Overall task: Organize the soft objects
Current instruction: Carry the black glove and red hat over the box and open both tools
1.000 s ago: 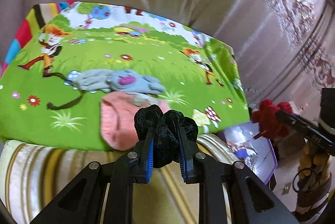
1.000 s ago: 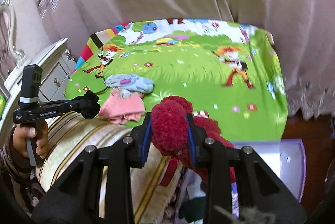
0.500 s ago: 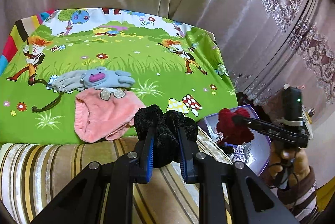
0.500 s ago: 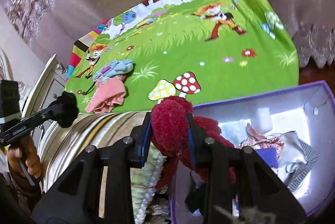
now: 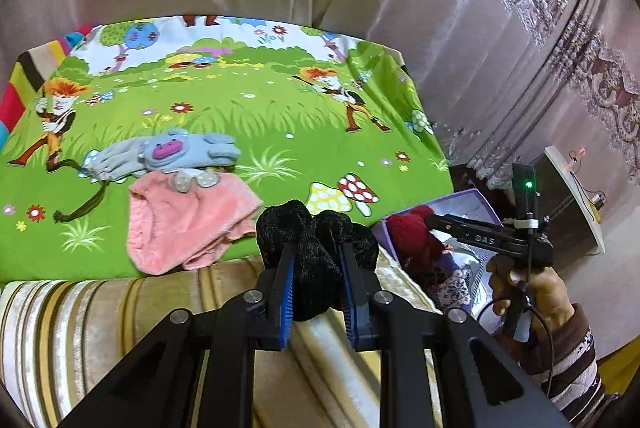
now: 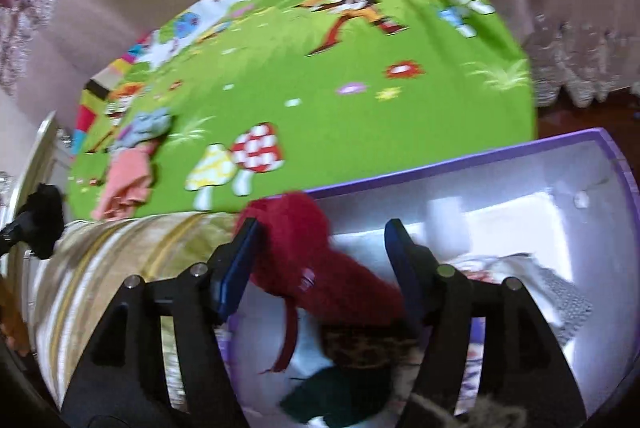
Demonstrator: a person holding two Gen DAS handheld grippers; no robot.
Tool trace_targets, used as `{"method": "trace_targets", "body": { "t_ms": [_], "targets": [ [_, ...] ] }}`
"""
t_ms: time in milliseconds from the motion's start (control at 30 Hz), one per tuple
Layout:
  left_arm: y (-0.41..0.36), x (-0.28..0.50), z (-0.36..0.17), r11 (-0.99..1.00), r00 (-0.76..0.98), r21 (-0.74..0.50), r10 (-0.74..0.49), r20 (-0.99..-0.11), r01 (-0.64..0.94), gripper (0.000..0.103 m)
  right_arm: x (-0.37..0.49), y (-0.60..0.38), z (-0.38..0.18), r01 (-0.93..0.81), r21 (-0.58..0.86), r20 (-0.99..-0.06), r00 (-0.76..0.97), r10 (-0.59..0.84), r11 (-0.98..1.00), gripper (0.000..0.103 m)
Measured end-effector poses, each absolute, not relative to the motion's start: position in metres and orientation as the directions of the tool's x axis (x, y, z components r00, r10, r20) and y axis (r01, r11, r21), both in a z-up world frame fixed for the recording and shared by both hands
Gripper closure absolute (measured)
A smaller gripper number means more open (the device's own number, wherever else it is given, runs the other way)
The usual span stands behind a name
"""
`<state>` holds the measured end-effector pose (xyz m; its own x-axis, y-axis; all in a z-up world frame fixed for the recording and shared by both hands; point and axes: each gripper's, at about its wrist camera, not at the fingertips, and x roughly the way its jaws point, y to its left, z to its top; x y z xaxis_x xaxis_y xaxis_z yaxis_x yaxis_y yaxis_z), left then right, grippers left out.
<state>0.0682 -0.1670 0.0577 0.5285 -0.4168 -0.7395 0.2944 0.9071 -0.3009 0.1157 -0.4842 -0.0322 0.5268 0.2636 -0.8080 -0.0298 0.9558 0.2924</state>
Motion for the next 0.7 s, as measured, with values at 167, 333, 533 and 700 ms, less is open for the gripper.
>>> {"method": "trace_targets", "body": {
  "t_ms": [167,333,533,700],
  "targets": [
    [-0.188,0.065,0.060,0.894,0.511,-0.289,-0.436,-0.741,0.343,0.082,0.117,-0.501,-0.041,0.020,0.205,-0.842,0.514,0.166,0.979,0.034],
    [-0.212,0.064,0.060,0.874,0.478,-0.286,-0.460,-0.748,0.393,0.082,0.111,-0.509,-0.044,0.046,0.193,-0.847,0.513,0.142,0.980,0.034],
    [-0.252,0.060,0.057,0.825,0.409,-0.297,-0.510,-0.757,0.481,0.082,0.089,-0.527,-0.027,0.092,0.217,-0.818,0.560,0.130,0.972,0.034],
    [-0.283,0.054,0.051,0.791,0.359,-0.302,-0.534,-0.765,0.533,0.082,0.060,-0.542,-0.003,0.103,0.221,-0.785,0.610,0.114,0.970,0.034]
  ]
}}
